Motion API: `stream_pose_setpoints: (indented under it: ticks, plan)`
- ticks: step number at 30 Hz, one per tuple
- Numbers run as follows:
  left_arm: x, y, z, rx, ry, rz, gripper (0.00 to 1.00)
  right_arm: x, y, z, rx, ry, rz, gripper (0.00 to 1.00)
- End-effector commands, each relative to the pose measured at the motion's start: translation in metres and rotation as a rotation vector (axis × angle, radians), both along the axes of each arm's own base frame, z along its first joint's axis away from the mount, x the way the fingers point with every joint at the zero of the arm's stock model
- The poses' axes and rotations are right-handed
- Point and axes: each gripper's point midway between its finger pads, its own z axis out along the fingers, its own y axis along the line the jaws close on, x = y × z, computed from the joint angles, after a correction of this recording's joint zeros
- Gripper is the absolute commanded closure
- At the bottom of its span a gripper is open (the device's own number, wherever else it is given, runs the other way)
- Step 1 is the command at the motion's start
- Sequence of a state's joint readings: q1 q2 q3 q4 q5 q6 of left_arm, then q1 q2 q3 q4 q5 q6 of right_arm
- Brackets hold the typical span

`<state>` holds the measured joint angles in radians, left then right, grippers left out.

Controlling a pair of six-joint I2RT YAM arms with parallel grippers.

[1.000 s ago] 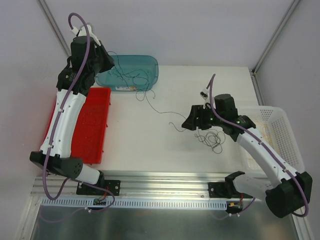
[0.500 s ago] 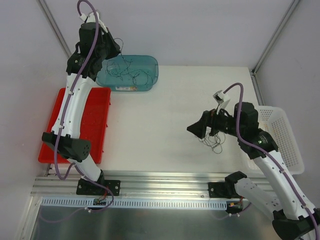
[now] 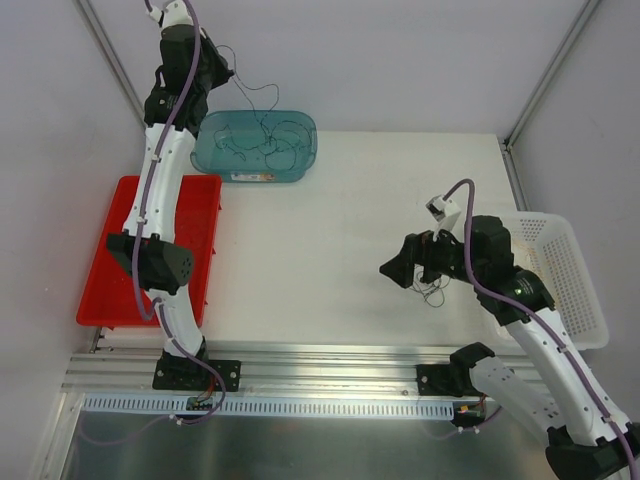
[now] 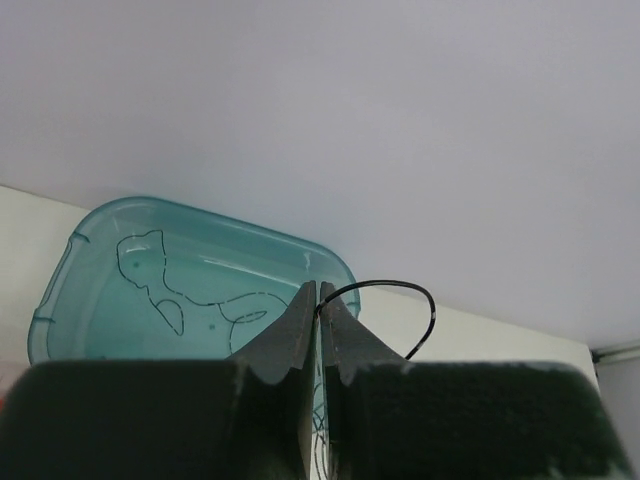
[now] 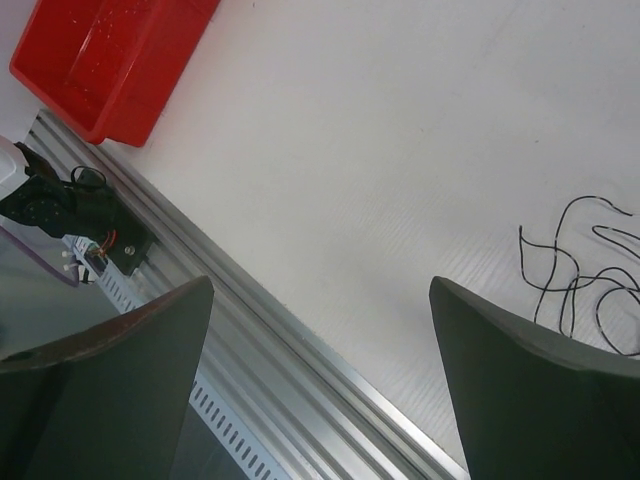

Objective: Untangle the cables

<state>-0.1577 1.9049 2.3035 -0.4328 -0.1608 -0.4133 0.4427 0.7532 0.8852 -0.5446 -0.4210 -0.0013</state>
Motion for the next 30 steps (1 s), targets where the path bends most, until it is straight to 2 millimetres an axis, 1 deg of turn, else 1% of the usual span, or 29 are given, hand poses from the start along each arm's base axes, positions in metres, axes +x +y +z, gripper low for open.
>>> stream_pose_setpoints:
  ticks: [1, 2, 4, 5, 7, 8, 9, 10, 11, 12, 14, 15, 16, 17, 18, 19, 20, 21, 22, 24, 25, 26, 27, 28, 30]
  plan:
    - [0.024, 0.011, 0.014, -0.054, -0.09, 0.024, 1.0, 0.002, -0.01, -0.001, -0.036, -0.033, -0.036, 0.05]
    - [0.033, 0.01, 0.007, -0.058, -0.092, 0.023, 1.0, 0.001, -0.012, -0.005, -0.044, -0.026, -0.041, 0.05]
    - [0.044, 0.01, -0.005, -0.061, -0.084, 0.019, 1.0, 0.002, -0.014, -0.01, -0.056, -0.019, -0.054, 0.05]
    - [0.056, 0.008, -0.021, -0.061, -0.067, 0.012, 1.0, 0.002, -0.015, -0.012, -0.061, -0.013, -0.056, 0.05]
    - [0.07, 0.012, -0.043, -0.068, -0.04, 0.02, 1.0, 0.003, -0.015, -0.017, -0.069, -0.001, -0.062, 0.05]
    - [0.081, 0.011, -0.067, -0.077, -0.005, 0.016, 0.97, 0.003, -0.016, -0.018, -0.072, 0.001, -0.064, 0.05]
    - [0.09, 0.011, -0.074, -0.089, -0.011, 0.009, 0.94, 0.004, -0.016, -0.022, -0.079, 0.007, -0.067, 0.05]
    - [0.097, 0.017, -0.089, -0.106, 0.007, 0.008, 0.89, 0.004, -0.017, -0.024, -0.087, 0.015, -0.07, 0.05]
    - [0.108, 0.014, -0.116, -0.14, 0.048, -0.017, 0.79, 0.005, -0.018, -0.025, -0.093, 0.017, -0.074, 0.05]
    - [0.113, 0.016, -0.128, -0.154, 0.066, -0.025, 0.74, 0.007, -0.02, -0.027, -0.104, 0.016, -0.084, 0.05]
    - [0.115, 0.023, -0.146, -0.164, 0.102, -0.031, 0.59, 0.009, -0.022, -0.031, -0.12, 0.024, -0.102, 0.05]
    - [0.112, 0.023, -0.148, -0.161, 0.109, -0.039, 0.43, 0.012, -0.026, -0.033, -0.135, 0.025, -0.125, 0.05]
    - [0.107, 0.025, -0.161, -0.151, 0.144, -0.037, 0.34, 0.013, -0.028, -0.034, -0.144, 0.03, -0.138, 0.05]
    - [0.098, 0.027, -0.144, -0.12, 0.119, -0.042, 0.27, 0.015, -0.029, -0.037, -0.158, 0.046, -0.153, 0.05]
    - [0.091, 0.026, -0.14, -0.108, 0.118, -0.05, 0.13, 0.018, -0.033, -0.04, -0.178, 0.055, -0.179, 0.05]
    - [0.083, 0.027, -0.152, -0.097, 0.15, -0.05, 0.08, 0.018, -0.036, -0.044, -0.196, 0.072, -0.191, 0.05]
    - [0.071, 0.028, -0.129, -0.08, 0.118, -0.059, 0.02, 0.021, -0.038, -0.047, -0.215, 0.087, -0.202, 0.05]
    - [0.062, 0.026, -0.139, -0.077, 0.147, -0.074, 0.01, 0.022, -0.044, -0.051, -0.244, 0.097, -0.229, 0.06]
    - [0.047, 0.025, -0.116, -0.073, 0.114, -0.087, 0.01, 0.023, -0.047, -0.053, -0.259, 0.103, -0.248, 0.05]
    - [0.029, 0.019, -0.108, -0.066, 0.111, -0.12, 0.01, 0.029, -0.054, -0.06, -0.299, 0.122, -0.285, 0.06]
    - [0.017, 0.017, -0.119, -0.07, 0.143, -0.132, 0.01, 0.03, -0.056, -0.063, -0.315, 0.141, -0.297, 0.05]
    - [-0.003, 0.011, -0.096, -0.081, 0.111, -0.173, 0.01, 0.032, -0.059, -0.066, -0.333, 0.152, -0.313, 0.06]
    - [-0.015, 0.007, -0.094, -0.09, 0.115, -0.191, 0.01, 0.036, -0.064, -0.073, -0.355, 0.186, -0.355, 0.06]
    - [-0.037, -0.001, -0.089, -0.098, 0.114, -0.222, 0.01, 0.04, -0.069, -0.076, -0.366, 0.203, -0.391, 0.06]
    - [-0.065, -0.021, -0.087, -0.102, 0.122, -0.299, 0.01, 0.051, -0.076, -0.085, -0.371, 0.238, -0.459, 0.08]
